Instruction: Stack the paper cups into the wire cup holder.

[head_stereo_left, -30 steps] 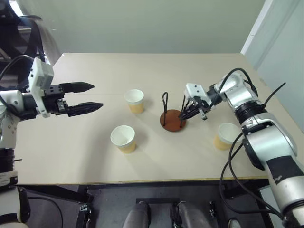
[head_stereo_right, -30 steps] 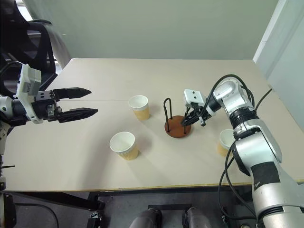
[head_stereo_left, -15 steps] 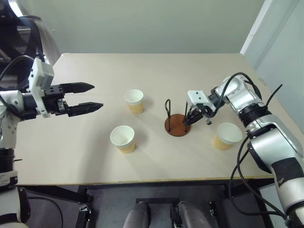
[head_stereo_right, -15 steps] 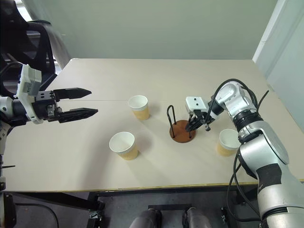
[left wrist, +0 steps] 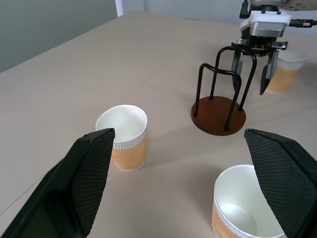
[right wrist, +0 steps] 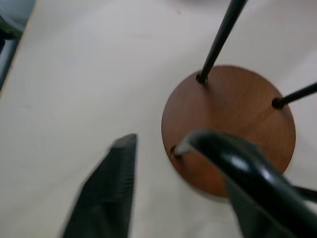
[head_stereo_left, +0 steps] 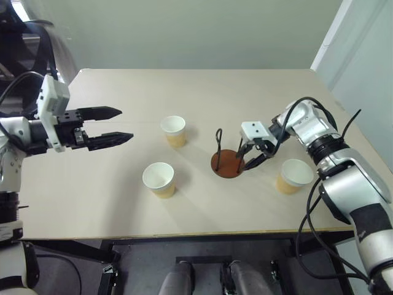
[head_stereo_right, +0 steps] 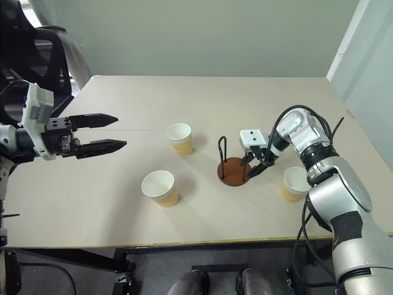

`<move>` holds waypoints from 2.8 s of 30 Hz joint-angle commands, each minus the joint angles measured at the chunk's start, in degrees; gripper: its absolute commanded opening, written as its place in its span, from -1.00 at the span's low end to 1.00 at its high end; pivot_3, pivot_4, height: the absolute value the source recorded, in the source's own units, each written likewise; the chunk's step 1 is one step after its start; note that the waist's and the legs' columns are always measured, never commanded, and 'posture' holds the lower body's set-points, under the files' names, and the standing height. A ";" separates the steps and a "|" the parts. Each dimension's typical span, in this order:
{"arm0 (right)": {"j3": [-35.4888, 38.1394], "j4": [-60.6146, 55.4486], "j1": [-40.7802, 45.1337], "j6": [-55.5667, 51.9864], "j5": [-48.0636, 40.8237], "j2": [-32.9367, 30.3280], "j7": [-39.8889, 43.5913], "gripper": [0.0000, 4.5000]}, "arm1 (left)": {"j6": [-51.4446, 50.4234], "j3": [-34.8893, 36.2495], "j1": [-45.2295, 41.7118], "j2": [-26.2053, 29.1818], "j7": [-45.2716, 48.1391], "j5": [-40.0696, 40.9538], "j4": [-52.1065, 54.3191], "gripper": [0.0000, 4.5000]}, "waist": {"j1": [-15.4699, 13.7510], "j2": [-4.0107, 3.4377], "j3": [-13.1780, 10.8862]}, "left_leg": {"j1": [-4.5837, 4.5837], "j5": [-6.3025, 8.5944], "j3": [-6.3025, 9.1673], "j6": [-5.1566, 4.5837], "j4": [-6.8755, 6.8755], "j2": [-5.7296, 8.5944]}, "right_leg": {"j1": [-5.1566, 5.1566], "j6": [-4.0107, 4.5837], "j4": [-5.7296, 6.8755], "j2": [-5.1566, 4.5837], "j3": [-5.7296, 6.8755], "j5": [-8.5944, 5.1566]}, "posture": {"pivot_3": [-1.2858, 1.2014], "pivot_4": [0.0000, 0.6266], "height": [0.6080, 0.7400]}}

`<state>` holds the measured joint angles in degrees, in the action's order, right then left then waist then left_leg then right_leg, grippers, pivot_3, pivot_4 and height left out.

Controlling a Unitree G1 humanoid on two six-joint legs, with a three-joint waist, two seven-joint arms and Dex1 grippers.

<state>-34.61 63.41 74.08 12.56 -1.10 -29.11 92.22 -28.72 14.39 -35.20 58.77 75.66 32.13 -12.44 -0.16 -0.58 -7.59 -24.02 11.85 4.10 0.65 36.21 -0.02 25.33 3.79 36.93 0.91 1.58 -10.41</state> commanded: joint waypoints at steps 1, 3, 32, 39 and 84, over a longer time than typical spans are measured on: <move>3.87 0.87 2.27 1.66 2.20 0.09 -0.91 0.71 | 0.52 0.89 -1.66 0.30 -0.56 0.18 0.92 1.00 | 0.00 0.00 0.00 | 0.00 0.00 0.00 0.01 0.00 0.00 | 0.00 0.00 0.00 0.00 0.00 0.00 | 0.03 -0.52 1.00; 5.33 1.53 2.74 1.22 2.89 0.25 -1.35 0.71 | 0.72 0.76 -2.01 -0.14 -1.02 -0.02 0.70 1.00 | -0.01 0.00 0.00 | 0.00 0.01 0.00 0.01 0.00 0.00 | 0.00 0.00 0.00 0.00 0.00 0.00 | 0.03 -0.52 1.00; 18.08 2.23 10.15 -4.40 7.77 -11.23 -0.32 0.71 | -10.10 -6.56 -9.13 -2.73 7.32 5.28 3.97 1.00 | -0.21 0.00 0.00 | -0.01 -0.13 0.00 -0.23 -0.02 0.00 | 0.00 -0.31 -0.05 0.00 0.01 0.18 | 0.03 -0.52 1.00; 7.70 -15.38 0.19 -12.61 -3.50 -22.80 0.28 0.71 | -8.73 -7.09 -8.54 -3.23 7.78 4.69 3.54 1.00 | -0.63 0.02 0.01 | -0.03 -0.15 0.00 -0.31 -0.03 0.00 | -0.05 -0.51 -0.06 0.01 0.02 0.14 | 0.03 -0.52 1.00; 1.05 -39.79 -21.29 -9.33 -4.84 -37.65 0.28 0.71 | 0.20 -7.11 -9.73 -7.99 10.89 1.91 1.65 1.00 | -0.56 0.03 0.02 | -0.25 -0.04 -0.01 -1.37 0.83 0.10 | -0.56 -1.57 -0.55 0.00 -0.08 0.29 | 0.03 -0.52 1.00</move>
<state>-33.80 24.23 52.84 2.70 -6.01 -66.49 92.30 -29.04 5.83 -44.56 50.41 86.30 33.31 -12.54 -0.71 -0.55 -7.58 -24.27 11.80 4.09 -0.71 37.05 0.08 24.77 2.22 36.38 0.91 1.51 -10.12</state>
